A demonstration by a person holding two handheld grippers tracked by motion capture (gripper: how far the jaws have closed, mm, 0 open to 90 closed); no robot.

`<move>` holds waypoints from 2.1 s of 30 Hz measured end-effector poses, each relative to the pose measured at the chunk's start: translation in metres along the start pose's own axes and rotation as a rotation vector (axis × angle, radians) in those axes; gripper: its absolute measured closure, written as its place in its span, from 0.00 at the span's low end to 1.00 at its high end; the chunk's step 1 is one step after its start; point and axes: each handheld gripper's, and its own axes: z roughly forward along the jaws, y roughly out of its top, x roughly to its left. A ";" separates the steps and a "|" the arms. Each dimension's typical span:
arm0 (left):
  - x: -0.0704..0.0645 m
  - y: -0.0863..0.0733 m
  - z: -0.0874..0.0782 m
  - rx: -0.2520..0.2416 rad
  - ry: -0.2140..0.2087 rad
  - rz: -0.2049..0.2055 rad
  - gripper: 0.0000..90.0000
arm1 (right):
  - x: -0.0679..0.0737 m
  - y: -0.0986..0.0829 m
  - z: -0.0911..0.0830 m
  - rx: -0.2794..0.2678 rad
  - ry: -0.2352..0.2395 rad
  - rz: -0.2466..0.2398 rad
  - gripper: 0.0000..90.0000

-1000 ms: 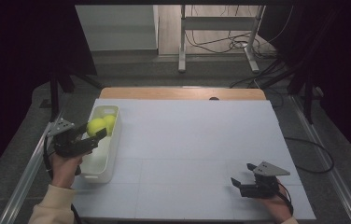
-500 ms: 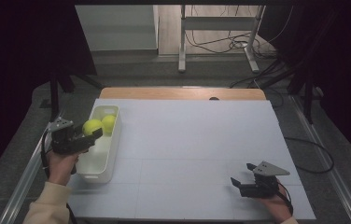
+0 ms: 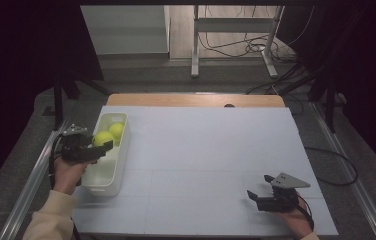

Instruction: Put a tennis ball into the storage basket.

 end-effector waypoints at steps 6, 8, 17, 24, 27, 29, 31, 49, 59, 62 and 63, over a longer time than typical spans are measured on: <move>-0.001 -0.001 0.000 0.019 0.000 0.013 0.29 | 0.000 0.000 0.000 0.001 -0.001 0.000 0.15; -0.001 -0.001 -0.001 0.019 0.000 0.012 0.29 | 0.000 0.000 0.000 0.001 -0.001 0.000 0.15; -0.002 -0.002 -0.012 -0.097 -0.010 0.017 0.15 | 0.000 0.000 0.000 0.001 -0.002 -0.001 0.15; -0.013 -0.001 -0.017 -0.145 -0.071 0.037 0.12 | 0.000 0.000 0.000 0.000 -0.003 -0.004 0.15; -0.021 -0.002 -0.017 -0.186 -0.113 0.046 0.12 | 0.000 0.000 0.000 0.002 -0.005 -0.005 0.15; -0.026 -0.003 -0.017 -0.207 -0.121 0.056 0.12 | 0.000 0.000 0.000 0.001 -0.005 -0.005 0.15; -0.032 -0.003 -0.018 -0.224 -0.138 0.064 0.12 | 0.000 0.000 -0.001 0.001 -0.005 -0.005 0.15; -0.100 -0.015 -0.002 -0.240 -0.285 0.187 0.13 | 0.001 0.000 -0.003 -0.012 -0.007 -0.009 0.15; -0.128 -0.028 0.010 -0.198 -0.359 0.245 0.13 | 0.002 0.000 -0.004 -0.016 -0.005 -0.011 0.15; -0.136 -0.034 0.012 -0.189 -0.373 0.254 0.13 | 0.002 0.000 -0.004 -0.015 -0.010 -0.013 0.15; -0.137 -0.036 0.012 -0.188 -0.375 0.256 0.13 | 0.002 0.000 -0.004 -0.015 -0.009 -0.013 0.15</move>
